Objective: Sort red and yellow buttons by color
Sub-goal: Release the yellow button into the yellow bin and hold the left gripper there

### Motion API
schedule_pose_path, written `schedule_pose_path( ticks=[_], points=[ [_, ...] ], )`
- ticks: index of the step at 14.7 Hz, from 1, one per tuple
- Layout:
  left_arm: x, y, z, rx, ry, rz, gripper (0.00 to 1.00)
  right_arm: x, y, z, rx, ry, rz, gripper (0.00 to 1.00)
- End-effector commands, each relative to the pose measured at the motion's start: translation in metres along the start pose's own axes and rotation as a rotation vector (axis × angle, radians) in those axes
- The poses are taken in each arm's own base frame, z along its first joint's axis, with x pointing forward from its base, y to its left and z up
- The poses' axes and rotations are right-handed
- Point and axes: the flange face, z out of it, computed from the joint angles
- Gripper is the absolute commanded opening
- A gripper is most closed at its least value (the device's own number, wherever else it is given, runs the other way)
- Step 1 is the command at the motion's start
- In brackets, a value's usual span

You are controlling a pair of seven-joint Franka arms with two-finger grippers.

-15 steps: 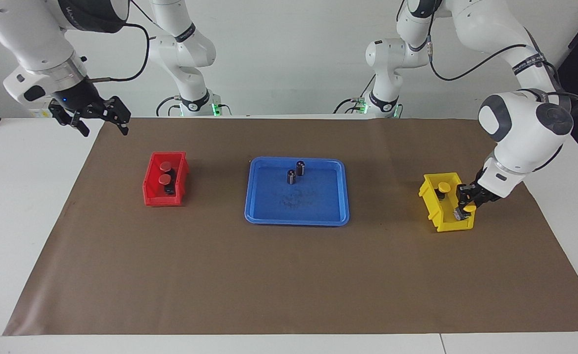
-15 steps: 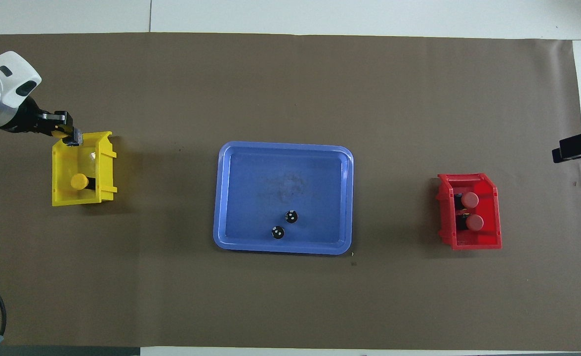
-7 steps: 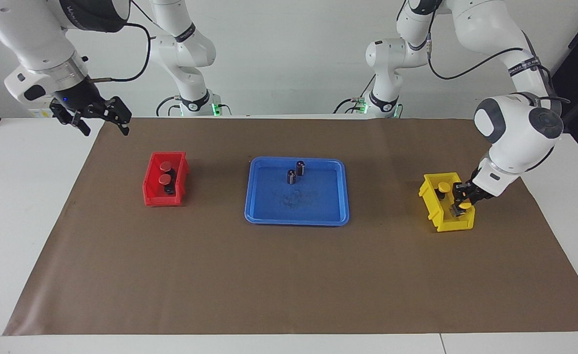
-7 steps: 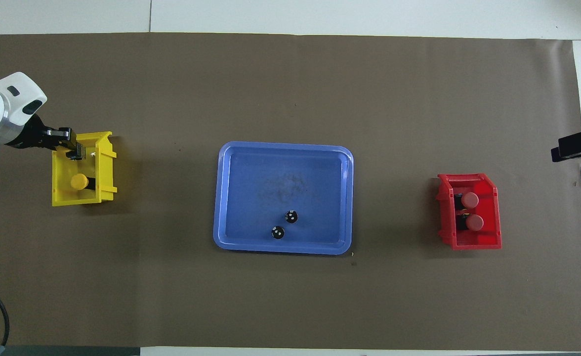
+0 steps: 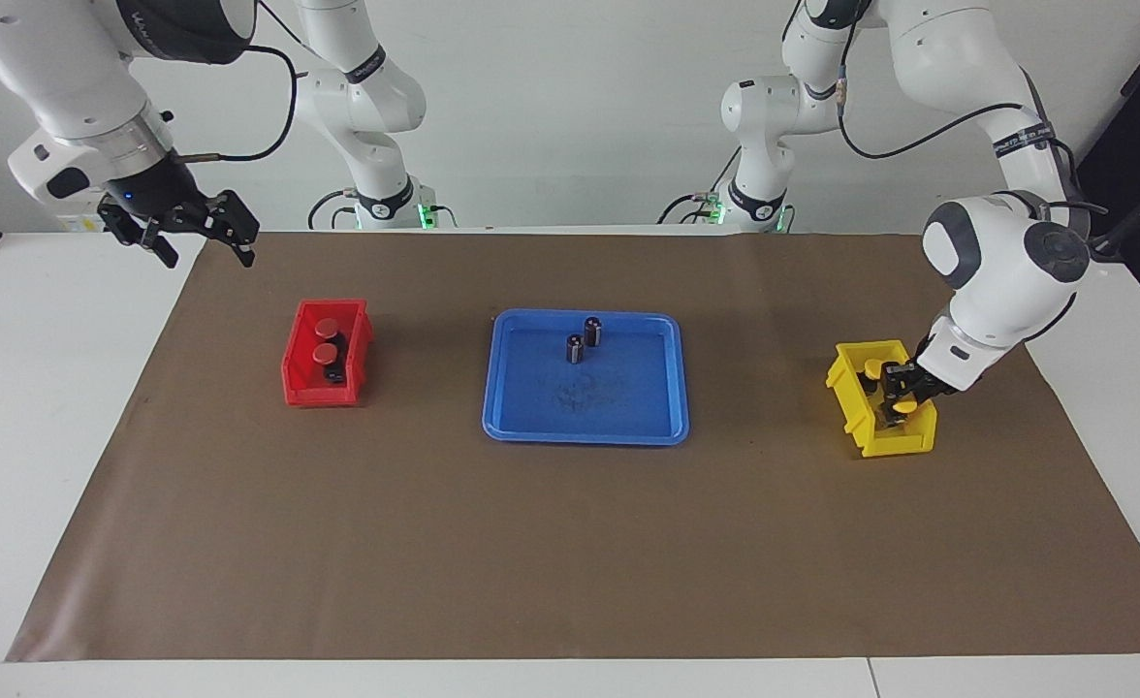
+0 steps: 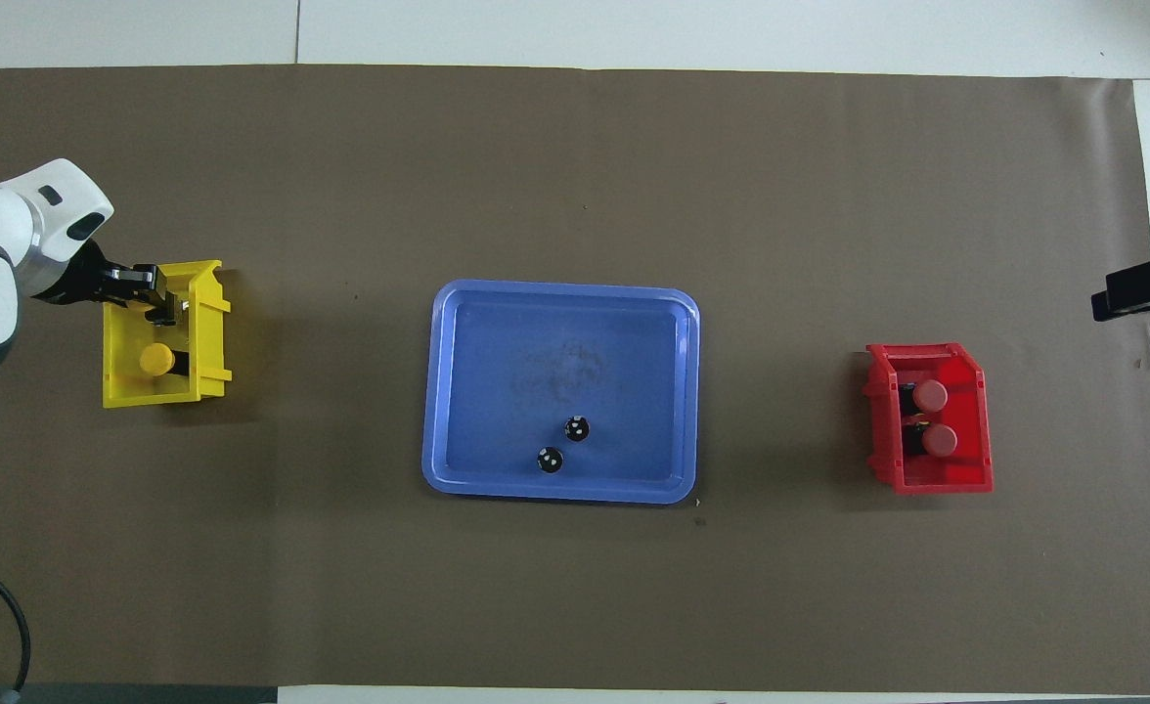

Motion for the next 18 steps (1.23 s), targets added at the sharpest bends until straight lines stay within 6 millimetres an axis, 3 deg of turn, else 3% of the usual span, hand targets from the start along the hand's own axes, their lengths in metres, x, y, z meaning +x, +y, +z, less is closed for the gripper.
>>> schedule_pose_path(
  ticks=[1,2,3,4,6,10,12,15,16,18],
  points=[
    [-0.008,0.002,0.006,0.007,0.027,0.018,0.01,0.001,0.001,-0.002,-0.006,-0.009,0.016,1.0],
    [-0.01,0.002,0.01,0.006,0.023,0.018,0.02,0.0,0.004,-0.002,-0.006,-0.01,0.02,1.0],
    [-0.01,0.002,0.01,0.006,0.021,0.021,0.11,0.0,0.004,-0.002,-0.006,-0.01,0.02,1.0],
    [-0.01,0.002,0.009,0.006,0.018,0.021,0.33,0.0,0.005,-0.002,-0.006,-0.01,0.022,1.0],
    [-0.01,0.006,0.009,0.004,0.014,0.027,0.41,0.0,0.007,-0.004,-0.006,-0.006,0.026,1.0],
    [-0.009,0.009,0.007,0.002,0.006,0.031,0.67,0.0,0.014,-0.004,-0.007,-0.006,0.04,1.0],
    [-0.008,0.009,0.004,0.002,0.005,0.031,0.71,0.0,0.012,-0.003,-0.007,-0.006,0.037,1.0],
    [0.002,0.005,-0.033,0.0,-0.009,0.028,0.75,0.0,0.013,-0.004,-0.007,-0.007,0.039,1.0],
    [0.006,0.004,-0.047,0.001,-0.003,0.025,0.8,0.0,0.013,-0.004,-0.007,-0.007,0.039,1.0],
    [0.009,0.004,-0.065,0.003,0.009,0.025,1.0,-0.001,0.013,-0.004,-0.007,-0.007,0.039,1.0]
  ],
)
